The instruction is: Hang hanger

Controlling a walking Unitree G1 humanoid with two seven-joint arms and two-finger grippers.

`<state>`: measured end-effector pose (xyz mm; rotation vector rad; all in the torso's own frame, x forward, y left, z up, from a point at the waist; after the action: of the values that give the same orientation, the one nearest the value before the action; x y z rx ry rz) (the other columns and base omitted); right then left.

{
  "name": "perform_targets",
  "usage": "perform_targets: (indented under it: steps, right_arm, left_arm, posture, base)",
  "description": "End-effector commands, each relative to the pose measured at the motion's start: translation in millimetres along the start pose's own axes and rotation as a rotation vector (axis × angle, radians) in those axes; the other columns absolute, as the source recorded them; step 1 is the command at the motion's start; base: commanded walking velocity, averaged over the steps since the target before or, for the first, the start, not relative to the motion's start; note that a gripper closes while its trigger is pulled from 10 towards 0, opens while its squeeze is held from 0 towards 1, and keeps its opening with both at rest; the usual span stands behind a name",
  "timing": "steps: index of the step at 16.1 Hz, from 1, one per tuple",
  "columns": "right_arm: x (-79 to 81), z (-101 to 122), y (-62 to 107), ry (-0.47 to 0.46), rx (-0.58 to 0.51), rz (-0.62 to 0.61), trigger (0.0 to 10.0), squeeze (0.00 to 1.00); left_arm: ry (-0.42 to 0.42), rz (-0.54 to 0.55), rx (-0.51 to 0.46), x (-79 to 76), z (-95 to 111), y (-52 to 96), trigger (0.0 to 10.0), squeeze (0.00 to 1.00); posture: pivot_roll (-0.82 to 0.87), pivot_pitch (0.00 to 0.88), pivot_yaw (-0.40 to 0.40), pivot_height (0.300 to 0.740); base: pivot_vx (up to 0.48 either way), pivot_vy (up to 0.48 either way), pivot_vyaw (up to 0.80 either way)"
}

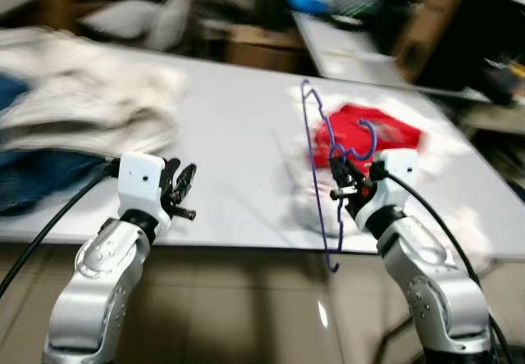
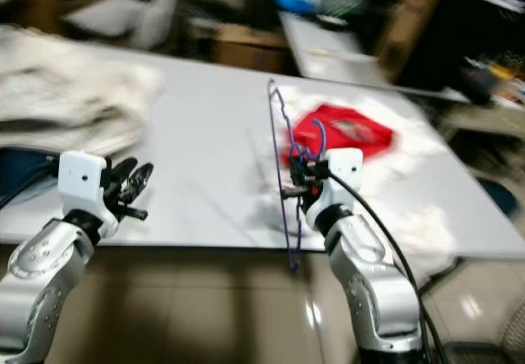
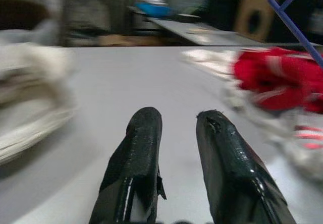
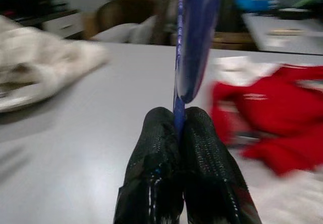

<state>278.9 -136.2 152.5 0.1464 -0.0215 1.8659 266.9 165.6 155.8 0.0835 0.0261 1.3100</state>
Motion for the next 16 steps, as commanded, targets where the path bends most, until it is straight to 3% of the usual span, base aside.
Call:
perform_targets:
  steps: [1, 4, 8, 16]
  right_arm:
    - [-11.8, 4, 2.7, 0.014, -0.012, -0.042, 10.0, 0.0]
    - [-13.7, 0, 6.7, 0.017, -0.005, -0.057, 10.0, 0.0]
    - [-19.3, -1, 8.7, 0.04, -0.005, -0.066, 10.0, 0.0]
    - [-27.3, -13, 24.2, 0.021, 0.008, -0.144, 10.0, 0.0]
  left_arm:
    - [0.004, -0.041, -0.003, -9.8, -1, -5.4, 10.0, 0.0]
    - [-0.006, -0.055, -0.008, -10.0, -2, -10.2, 10.0, 0.0]
    - [-0.019, -0.057, -0.029, -8.5, 1, -16.2, 10.0, 0.0]
    - [-0.07, -0.124, -0.068, -0.7, 12, -33.5, 10.0, 0.0]
  posture:
    - [0.02, 0.0, -0.112, 0.74]
    - [0.01, 0.0, -0.099, 0.74]
    - [0.01, 0.0, -0.091, 0.74]
    - [0.0, 0.0, 0.005, 0.74]
  base:
    - [0.33, 0.0, -0.8]
    - [0.333, 0.0, -0.72]
    - [0.332, 0.0, 0.0]
    - [0.288, 0.0, 0.0]
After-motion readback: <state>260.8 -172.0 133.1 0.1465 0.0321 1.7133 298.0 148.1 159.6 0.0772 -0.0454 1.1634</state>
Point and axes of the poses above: a point about 5 cm out from each wrist's last joint towards the gripper, its own y axis pointing back from the gripper into the wrist, its own z axis along the axis of the wrist's last joint, x = y × z, the point moved 1 cm from there along -y, pointing out of the wrist towards the gripper, and after that the axes turned 2 degrees about y, right-handed, at the moved point
